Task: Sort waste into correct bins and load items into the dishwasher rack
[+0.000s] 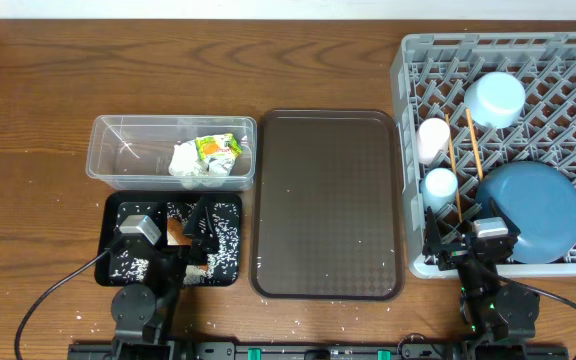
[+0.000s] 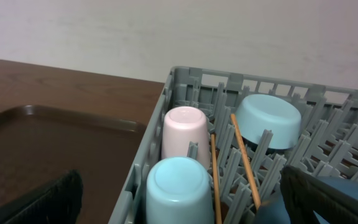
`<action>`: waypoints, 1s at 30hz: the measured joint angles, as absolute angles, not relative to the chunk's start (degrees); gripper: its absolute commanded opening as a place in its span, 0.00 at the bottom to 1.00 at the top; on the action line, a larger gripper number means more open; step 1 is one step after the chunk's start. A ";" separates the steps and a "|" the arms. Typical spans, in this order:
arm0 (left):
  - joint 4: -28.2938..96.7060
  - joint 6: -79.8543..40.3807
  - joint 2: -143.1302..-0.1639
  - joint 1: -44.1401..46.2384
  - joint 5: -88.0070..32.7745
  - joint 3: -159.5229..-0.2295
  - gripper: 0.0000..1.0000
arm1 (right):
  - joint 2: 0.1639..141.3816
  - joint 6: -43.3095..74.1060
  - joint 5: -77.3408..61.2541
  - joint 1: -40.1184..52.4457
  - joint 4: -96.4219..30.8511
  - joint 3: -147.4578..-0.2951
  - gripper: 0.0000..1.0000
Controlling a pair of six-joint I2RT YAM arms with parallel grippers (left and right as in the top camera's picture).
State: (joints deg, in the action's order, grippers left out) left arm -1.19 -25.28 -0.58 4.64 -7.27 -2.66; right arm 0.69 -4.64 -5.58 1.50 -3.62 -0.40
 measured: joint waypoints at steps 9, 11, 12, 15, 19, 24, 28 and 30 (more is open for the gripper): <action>1.13 -22.35 -0.62 4.64 -6.57 -0.99 0.92 | 0.67 -4.64 -5.56 1.50 -3.62 -0.40 0.99; 1.15 -20.40 -0.62 4.64 -6.44 -0.99 0.92 | 0.67 -4.64 -5.56 1.50 -3.62 -0.40 0.99; 1.17 -19.05 -0.62 4.64 -6.44 -0.99 0.92 | 0.67 -4.64 -5.56 1.50 -3.62 -0.40 0.99; 1.17 -14.15 -0.62 4.64 -6.42 -0.99 0.92 | 0.67 -4.64 -5.56 1.50 -3.62 -0.40 0.99; 1.17 -8.38 -0.62 4.64 -6.42 -0.99 0.92 | 0.67 -4.64 -5.56 1.50 -3.62 -0.40 0.99; 1.17 -4.58 -0.62 4.64 -6.42 -0.99 0.92 | 0.67 -4.64 -5.56 1.50 -3.62 -0.40 0.99; 1.17 -3.66 -0.62 4.64 -6.42 -0.99 0.92 | 0.67 -4.67 -5.56 1.50 -3.62 -0.40 0.99; 1.17 -3.27 -0.62 4.64 -6.42 -0.99 0.92 | 0.67 -4.64 -5.56 1.50 -3.62 -0.40 0.99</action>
State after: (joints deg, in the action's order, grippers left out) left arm 1.17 -3.27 -0.62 4.64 -6.42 -0.99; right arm 0.67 -4.64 -5.56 1.50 -3.62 -0.40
